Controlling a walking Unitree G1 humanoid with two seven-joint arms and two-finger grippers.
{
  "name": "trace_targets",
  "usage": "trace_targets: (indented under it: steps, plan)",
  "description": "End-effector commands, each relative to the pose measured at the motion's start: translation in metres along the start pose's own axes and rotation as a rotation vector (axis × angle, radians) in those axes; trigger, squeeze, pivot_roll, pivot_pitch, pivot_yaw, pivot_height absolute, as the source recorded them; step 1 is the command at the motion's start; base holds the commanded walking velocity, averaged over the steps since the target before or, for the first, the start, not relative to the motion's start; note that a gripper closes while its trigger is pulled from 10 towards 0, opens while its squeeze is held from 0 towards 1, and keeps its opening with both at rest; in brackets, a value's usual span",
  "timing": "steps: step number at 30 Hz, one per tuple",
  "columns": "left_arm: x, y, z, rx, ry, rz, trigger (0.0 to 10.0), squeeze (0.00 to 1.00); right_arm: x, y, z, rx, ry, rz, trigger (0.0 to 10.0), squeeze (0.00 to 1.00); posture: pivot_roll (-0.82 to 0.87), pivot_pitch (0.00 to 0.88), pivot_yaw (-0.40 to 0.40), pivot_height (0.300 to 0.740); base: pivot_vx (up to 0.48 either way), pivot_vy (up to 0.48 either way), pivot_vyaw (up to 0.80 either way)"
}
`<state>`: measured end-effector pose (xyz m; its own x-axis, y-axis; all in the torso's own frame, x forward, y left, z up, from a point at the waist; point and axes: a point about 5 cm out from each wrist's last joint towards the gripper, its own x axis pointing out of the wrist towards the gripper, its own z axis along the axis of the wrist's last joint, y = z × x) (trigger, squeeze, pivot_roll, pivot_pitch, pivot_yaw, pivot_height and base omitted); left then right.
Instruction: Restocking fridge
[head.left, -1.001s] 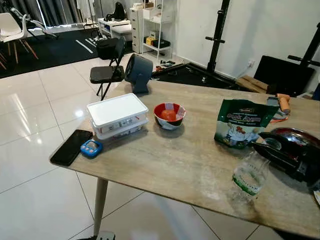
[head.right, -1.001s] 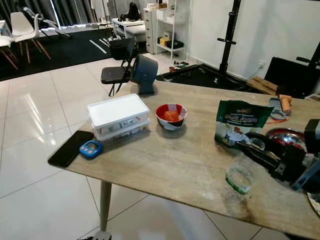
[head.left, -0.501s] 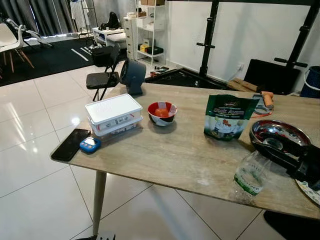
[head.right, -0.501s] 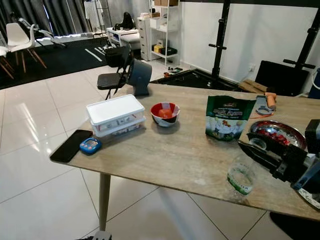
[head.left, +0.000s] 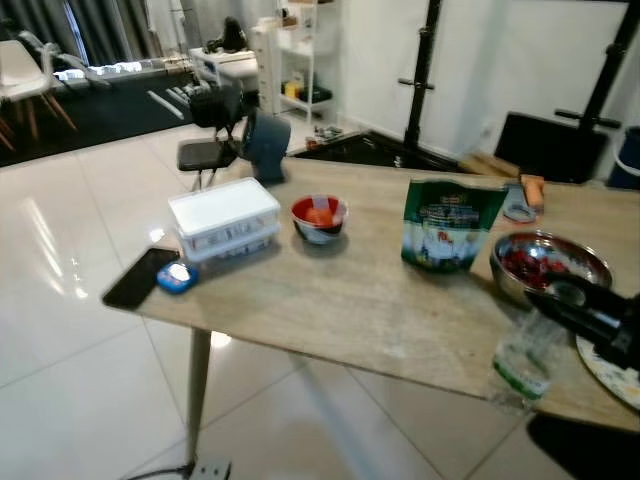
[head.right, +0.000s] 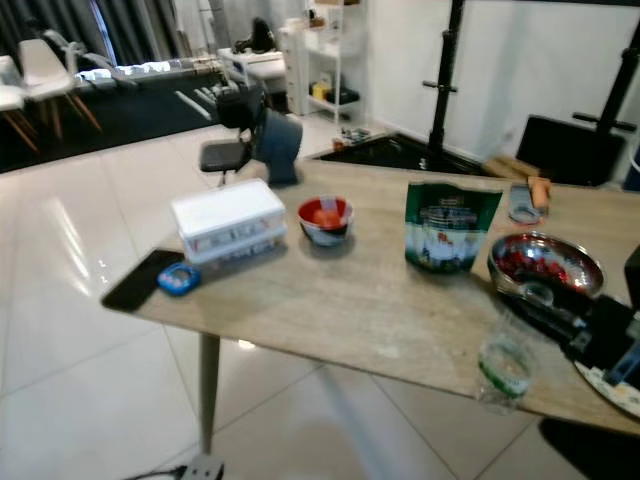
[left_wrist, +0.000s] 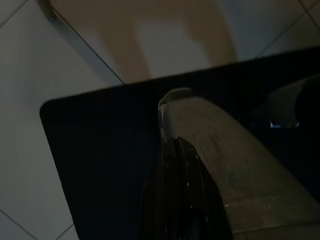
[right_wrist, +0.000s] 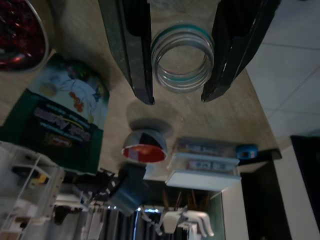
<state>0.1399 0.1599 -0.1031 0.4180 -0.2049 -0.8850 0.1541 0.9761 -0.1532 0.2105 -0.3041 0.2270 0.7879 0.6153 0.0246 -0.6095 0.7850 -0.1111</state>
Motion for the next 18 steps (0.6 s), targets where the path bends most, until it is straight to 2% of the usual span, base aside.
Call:
trace_targets:
  steps: [1,15,18]
  plan:
    - [-0.001,-0.006,-0.017,-0.019,0.061,-0.019,10.0,0.0,-0.004,-0.001,0.0,-0.016,0.012,-0.008,10.0,0.0,-0.13,0.0,0.003,0.74,-0.326,0.0,0.0]
    - [-0.002,-0.003,-0.017,-0.011,0.064,-0.017,10.0,0.0,-0.011,-0.001,-0.007,0.012,0.037,-0.018,10.0,0.0,-0.14,0.0,0.01,0.74,-0.323,0.0,0.0]
    - [-0.002,-0.003,-0.018,-0.012,0.064,-0.019,10.0,0.0,-0.017,-0.002,-0.019,0.026,0.085,-0.05,10.0,0.0,-0.14,0.0,0.011,0.74,-0.32,0.0,0.0]
